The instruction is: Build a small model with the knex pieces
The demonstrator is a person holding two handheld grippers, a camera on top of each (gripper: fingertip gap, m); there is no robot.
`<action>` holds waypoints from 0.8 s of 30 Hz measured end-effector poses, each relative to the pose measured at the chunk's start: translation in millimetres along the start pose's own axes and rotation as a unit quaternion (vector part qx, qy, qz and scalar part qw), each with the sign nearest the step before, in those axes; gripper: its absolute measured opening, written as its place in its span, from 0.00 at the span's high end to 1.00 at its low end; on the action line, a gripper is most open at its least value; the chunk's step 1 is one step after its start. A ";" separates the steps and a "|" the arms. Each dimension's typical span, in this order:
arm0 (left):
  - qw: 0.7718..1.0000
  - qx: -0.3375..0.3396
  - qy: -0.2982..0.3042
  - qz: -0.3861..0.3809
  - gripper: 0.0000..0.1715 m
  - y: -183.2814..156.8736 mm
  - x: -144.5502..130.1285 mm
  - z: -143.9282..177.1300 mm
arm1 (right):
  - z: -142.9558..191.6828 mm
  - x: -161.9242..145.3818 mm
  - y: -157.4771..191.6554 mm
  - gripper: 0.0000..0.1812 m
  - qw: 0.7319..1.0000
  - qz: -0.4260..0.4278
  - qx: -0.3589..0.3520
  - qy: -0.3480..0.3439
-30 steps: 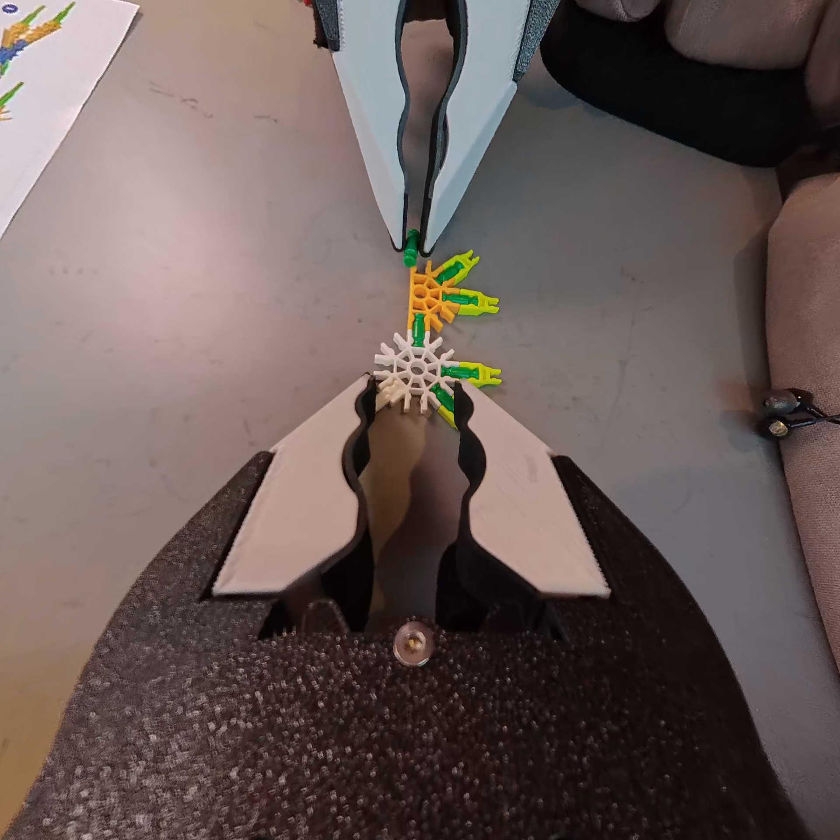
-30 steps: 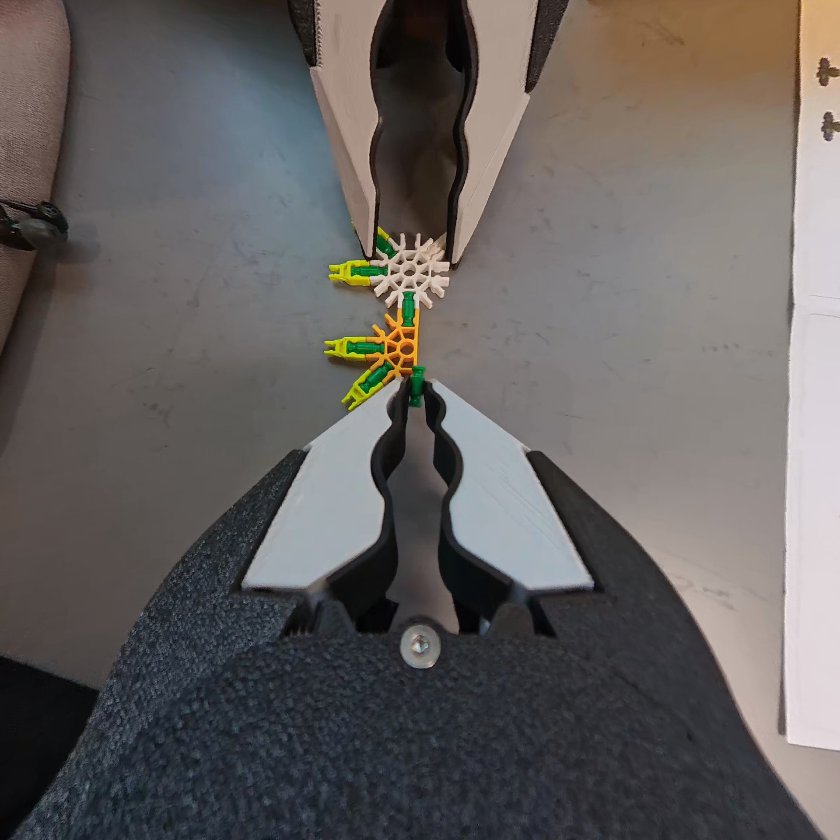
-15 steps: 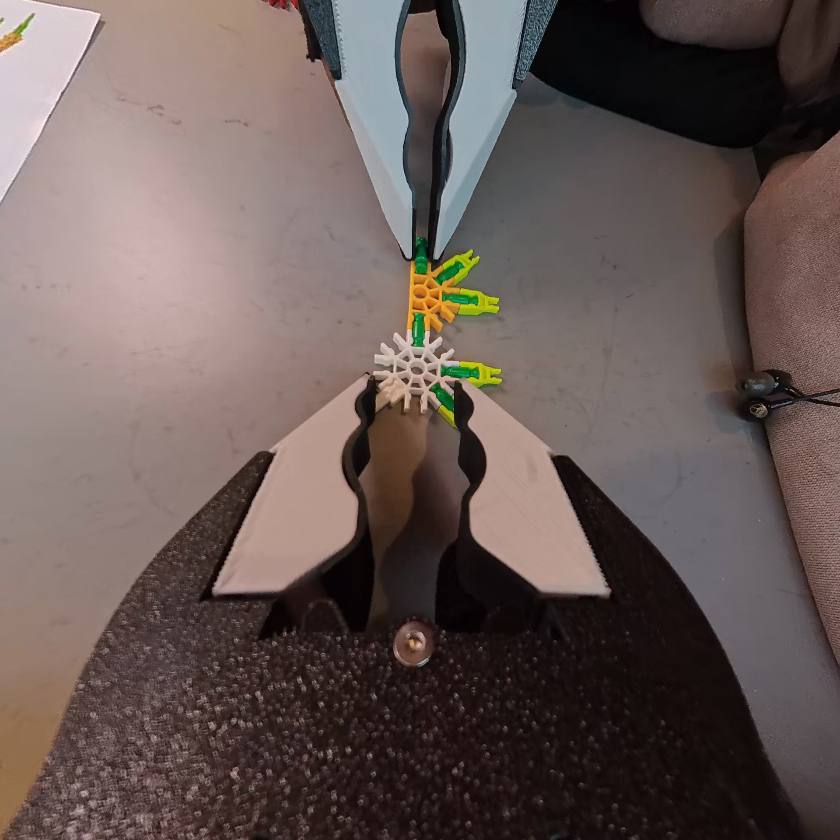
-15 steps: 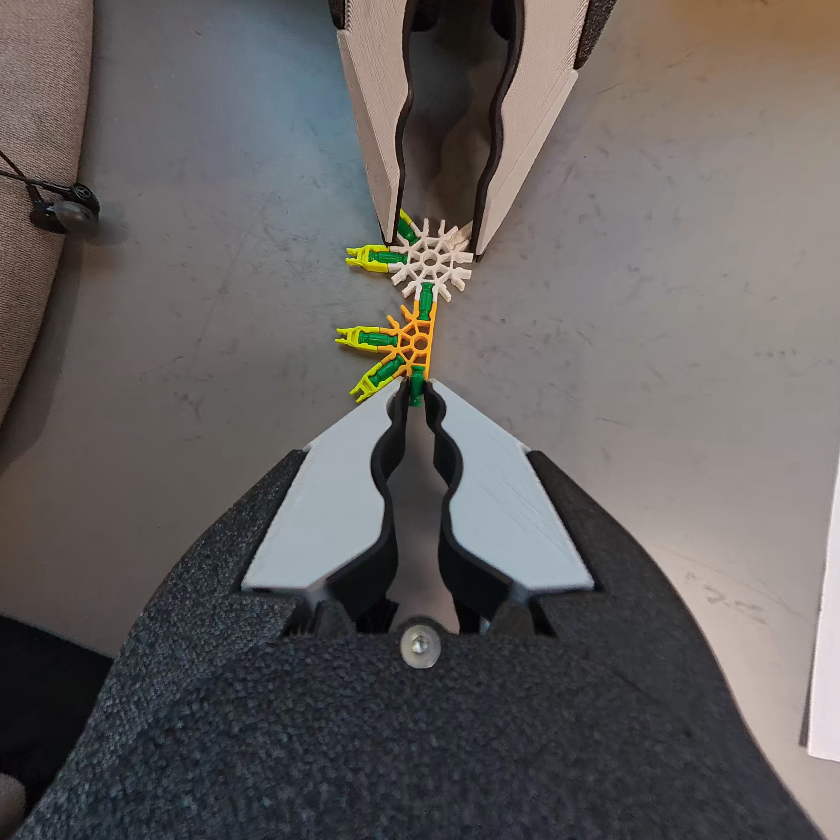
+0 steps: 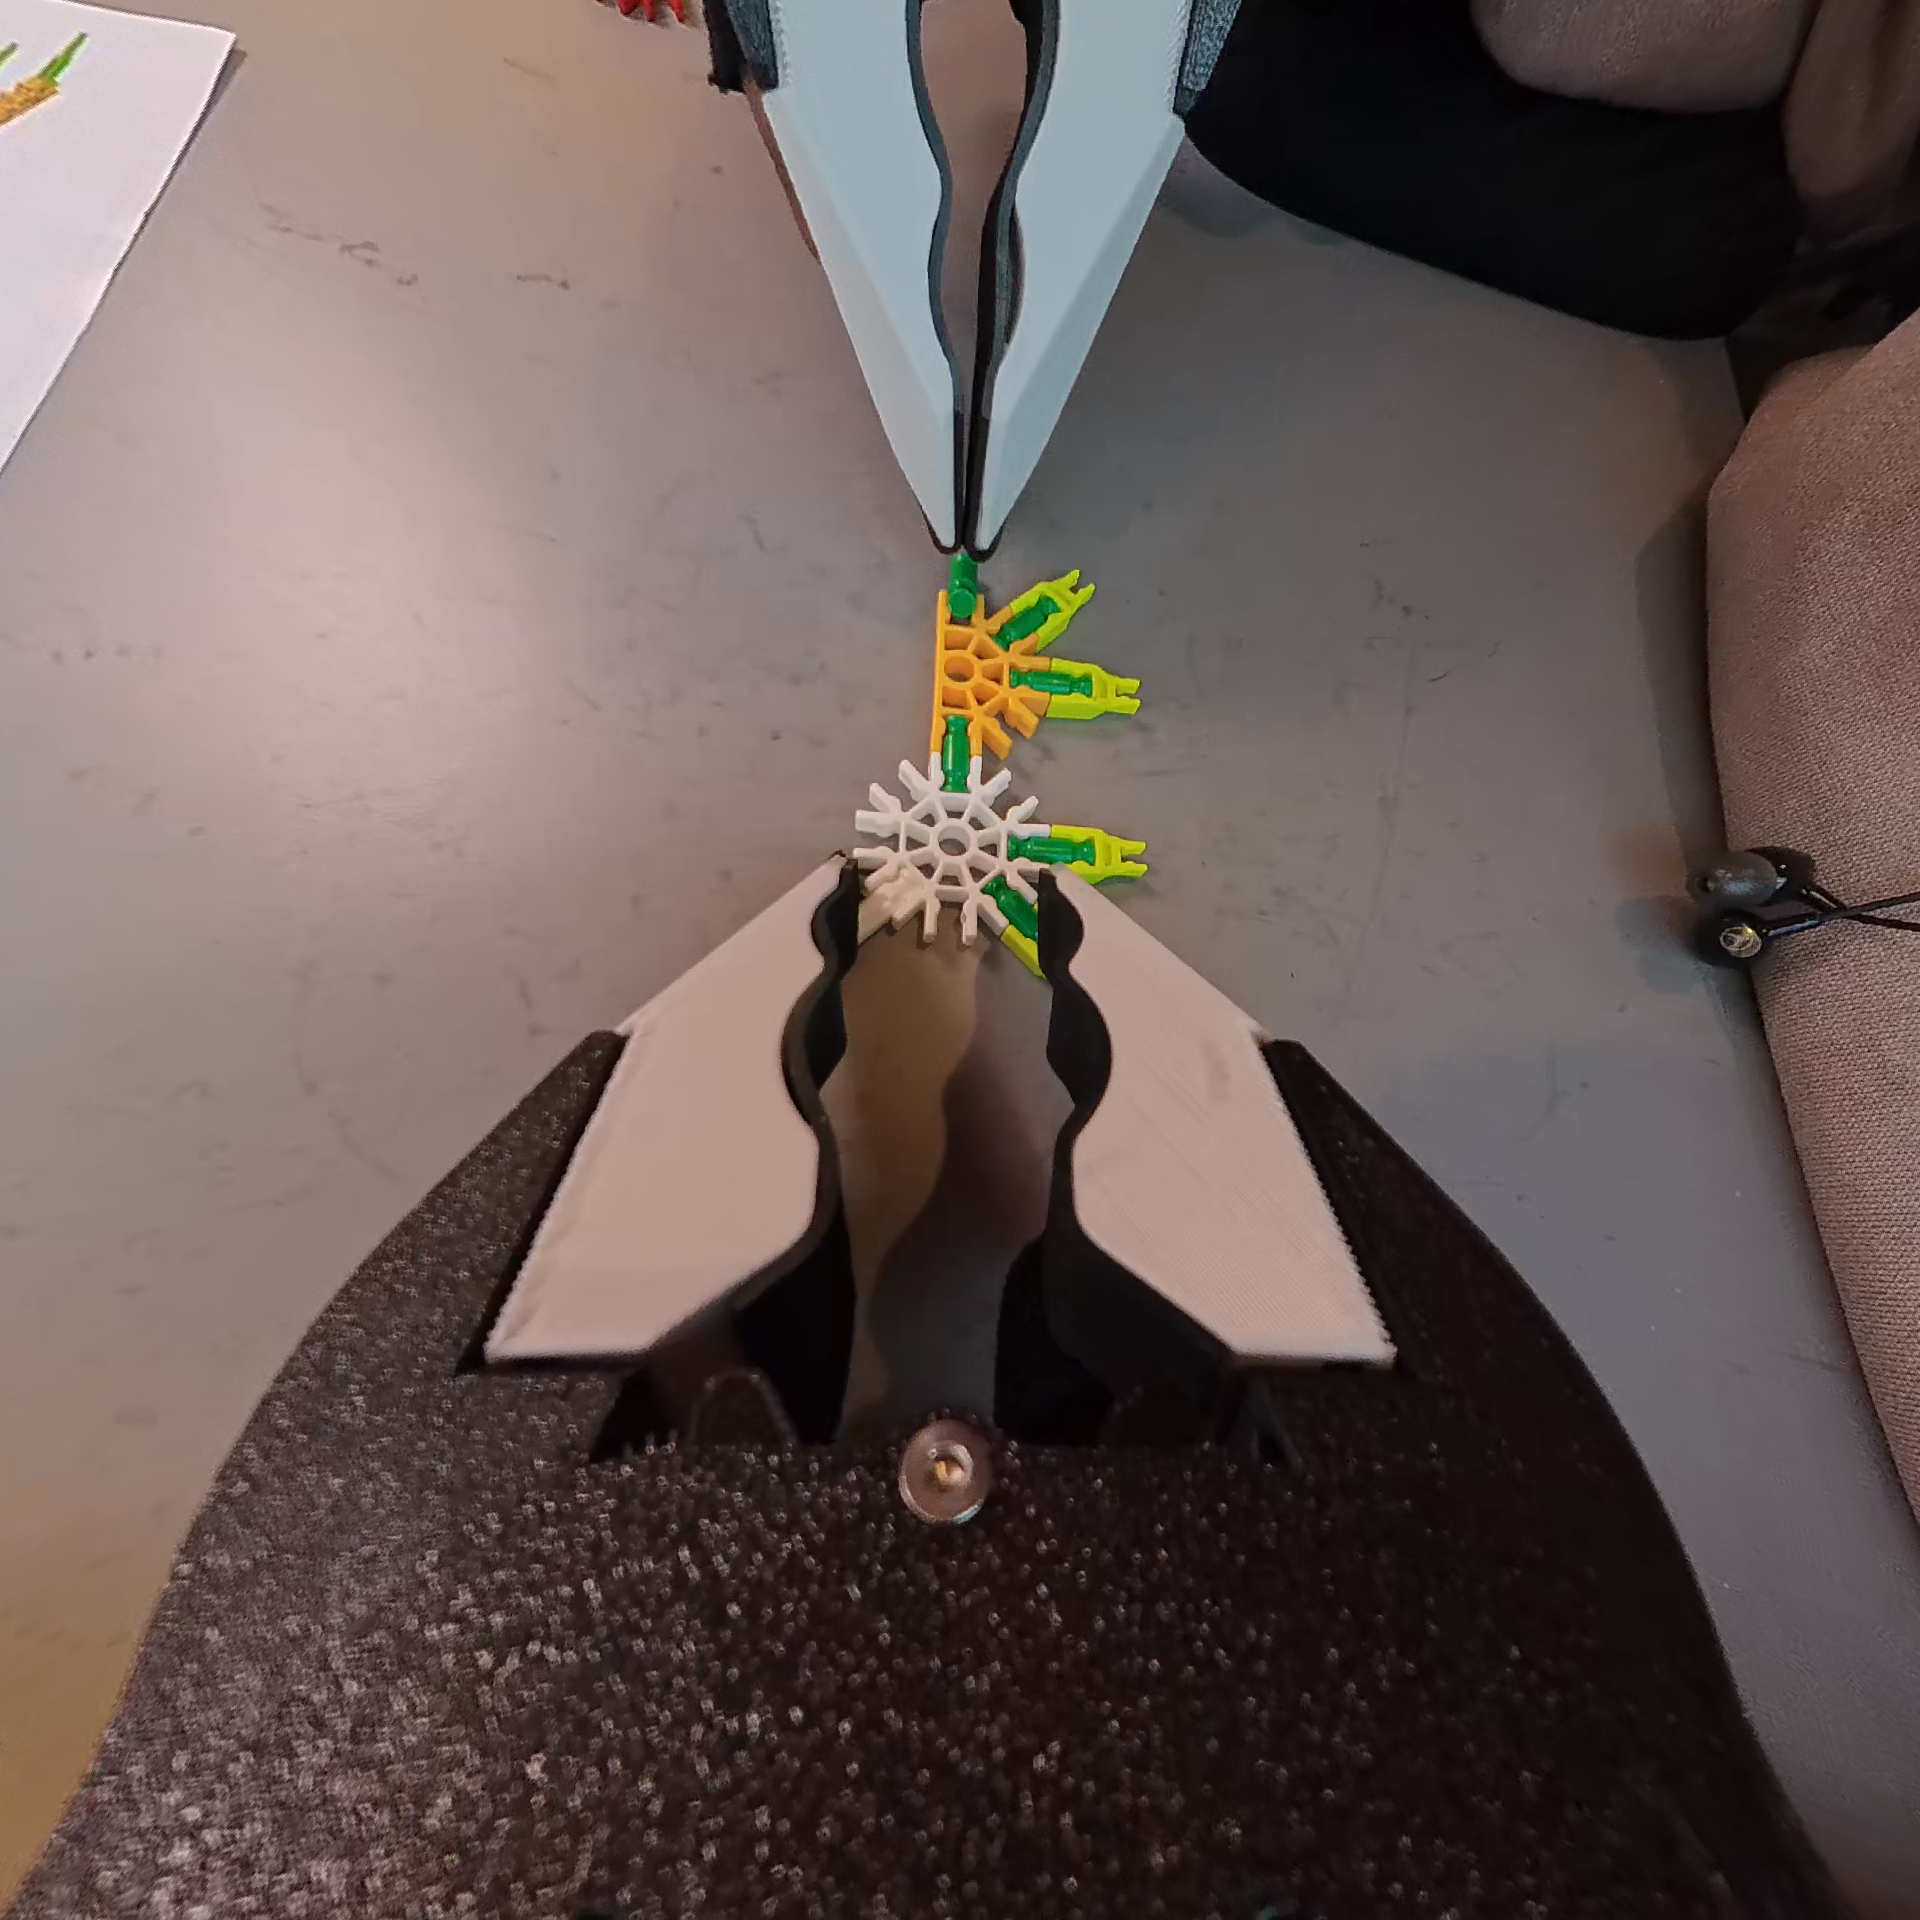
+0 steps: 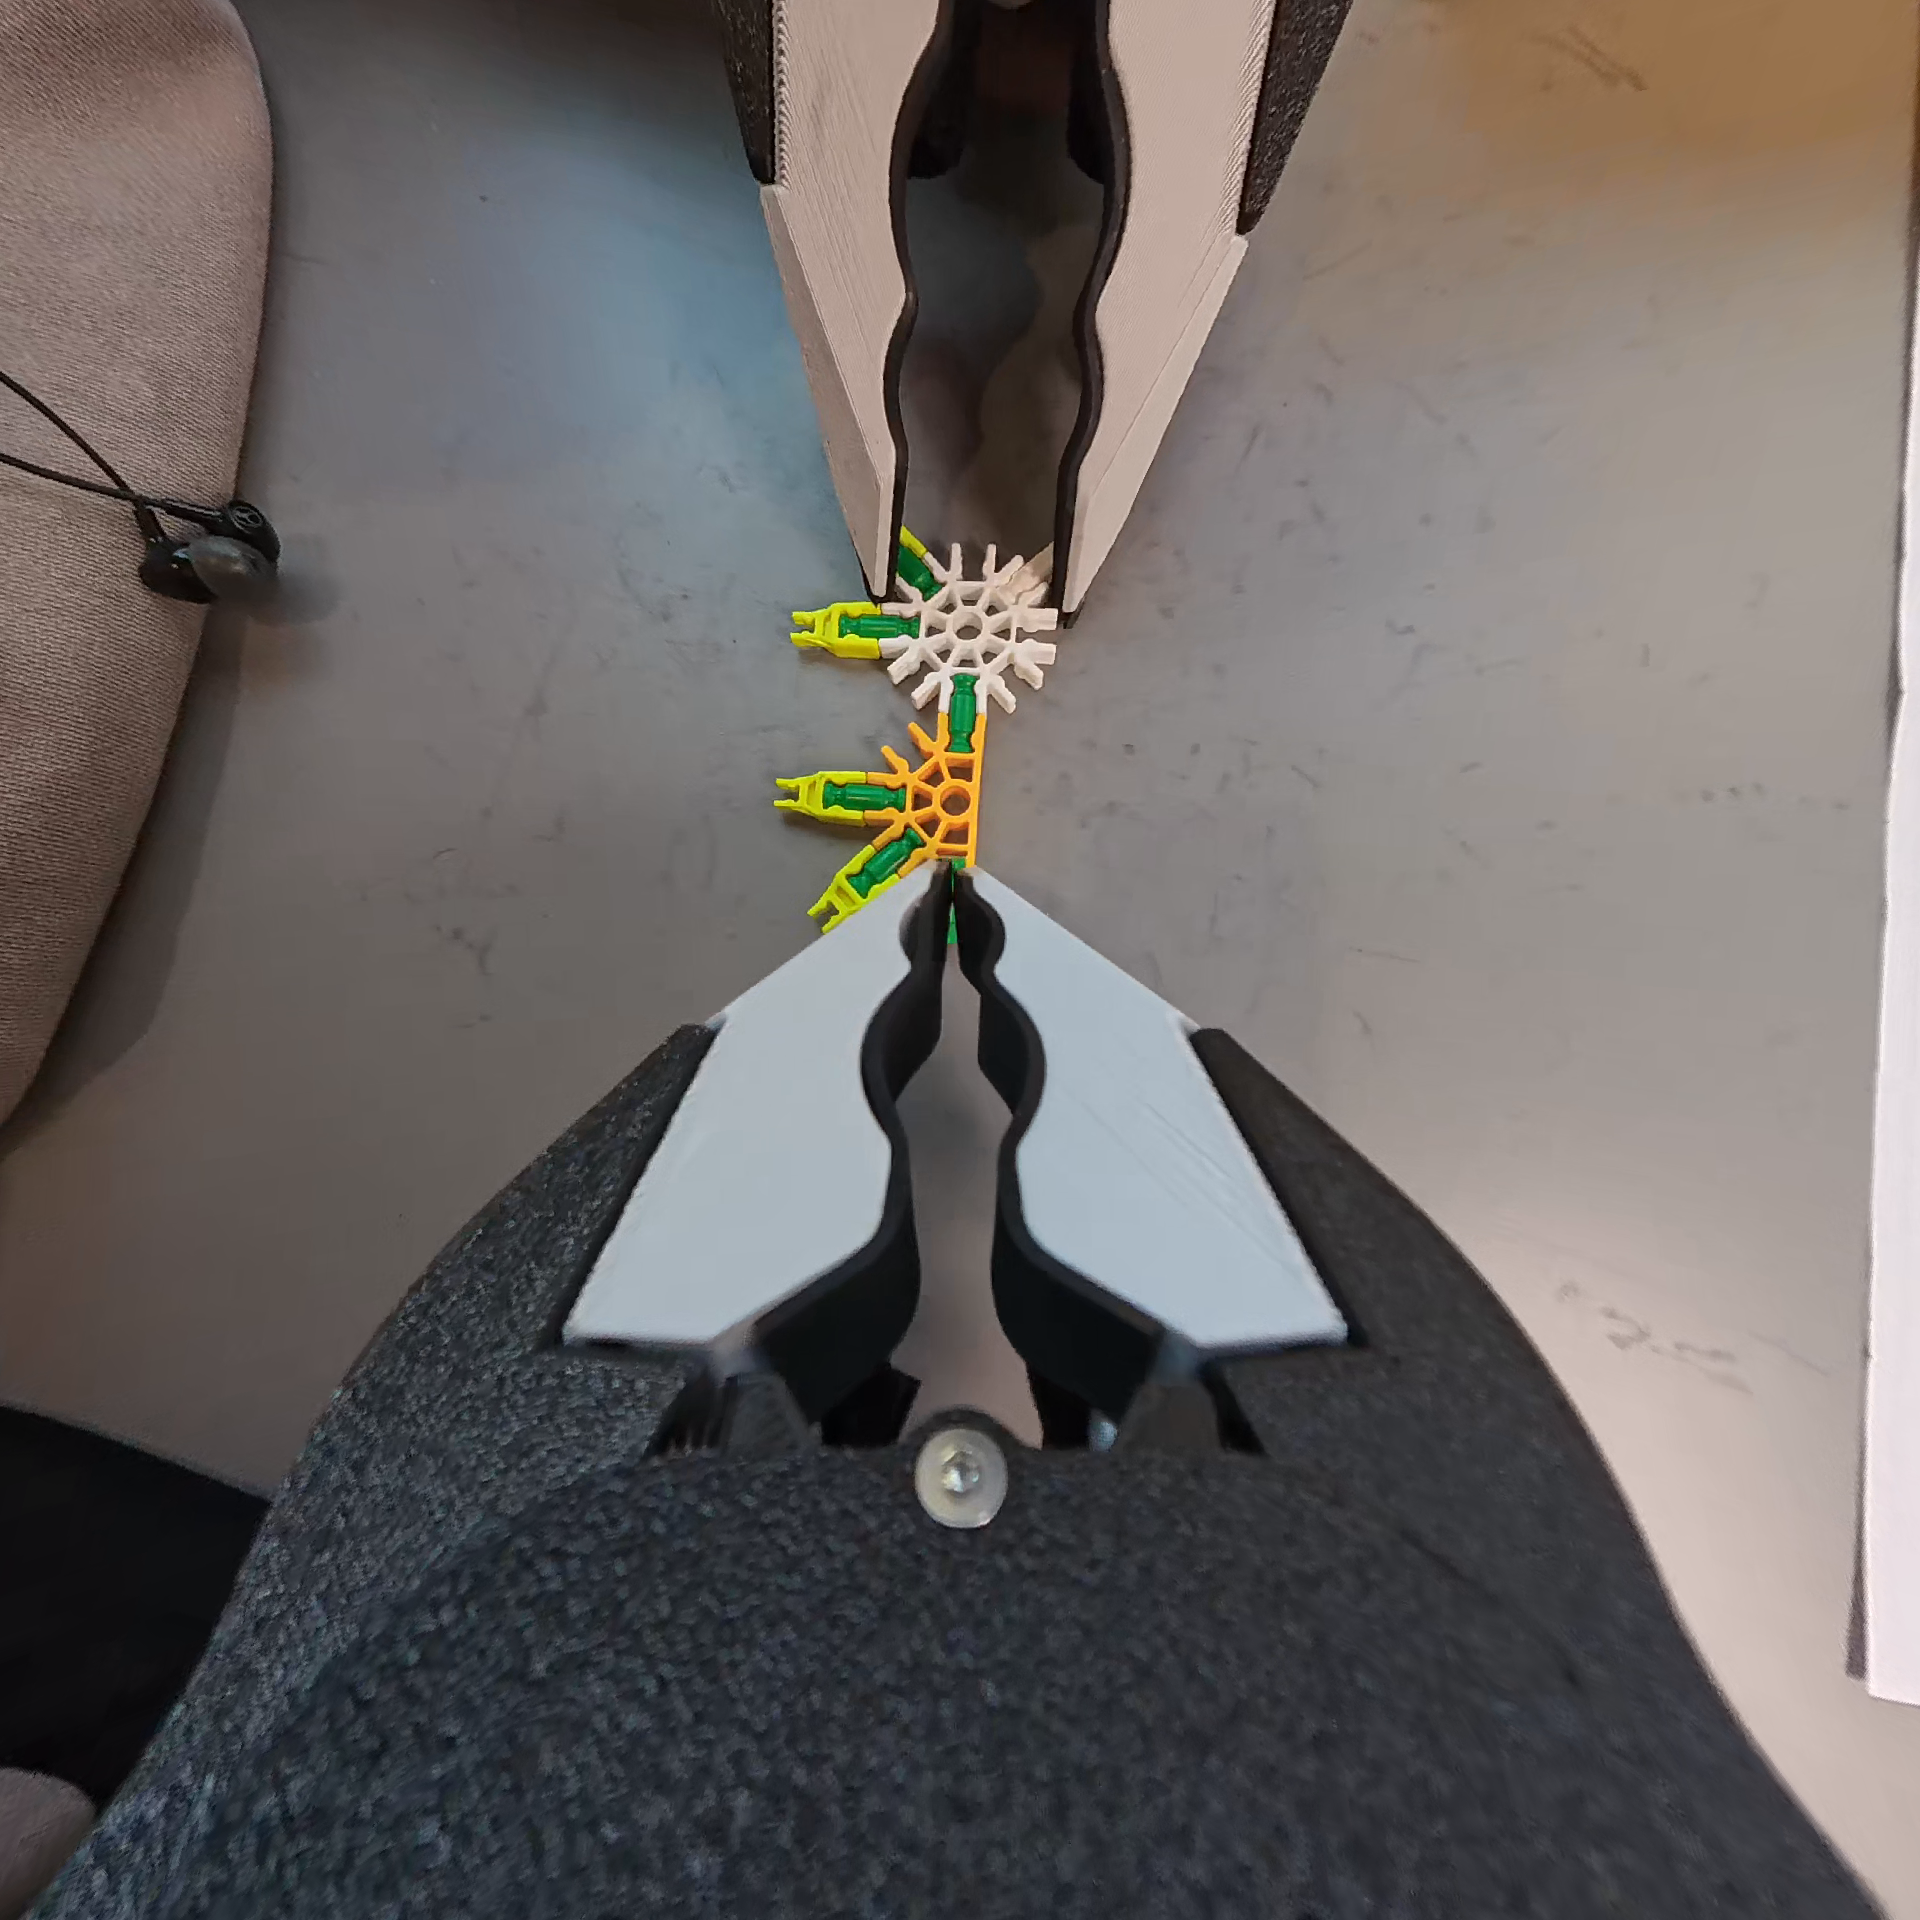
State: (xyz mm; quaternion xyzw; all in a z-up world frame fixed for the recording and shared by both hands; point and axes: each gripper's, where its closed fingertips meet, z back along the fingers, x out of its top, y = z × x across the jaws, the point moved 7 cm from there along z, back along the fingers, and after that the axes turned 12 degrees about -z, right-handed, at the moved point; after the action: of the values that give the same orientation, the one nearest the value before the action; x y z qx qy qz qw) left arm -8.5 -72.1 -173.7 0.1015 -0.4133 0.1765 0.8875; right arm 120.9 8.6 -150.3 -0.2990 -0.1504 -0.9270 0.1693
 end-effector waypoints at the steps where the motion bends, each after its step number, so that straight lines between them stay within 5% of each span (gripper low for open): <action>1: 1.000 0.000 0.000 0.000 0.80 0.0 0.1 0.1 | -1.4 -0.2 0.0 1.00 1.000 -0.001 0.000 0.003; 24: 1.000 0.000 0.000 0.002 0.80 -3.9 0.6 -0.1 | -15.1 19.0 11.5 1.00 0.987 -0.020 -0.040 0.156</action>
State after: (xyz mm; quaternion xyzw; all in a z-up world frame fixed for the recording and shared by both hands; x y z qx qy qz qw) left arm -6.5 -75.4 -173.3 0.1011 -0.4132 0.1782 0.8873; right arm 103.5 -11.7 -148.5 -0.1545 -0.0912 -0.9706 0.1602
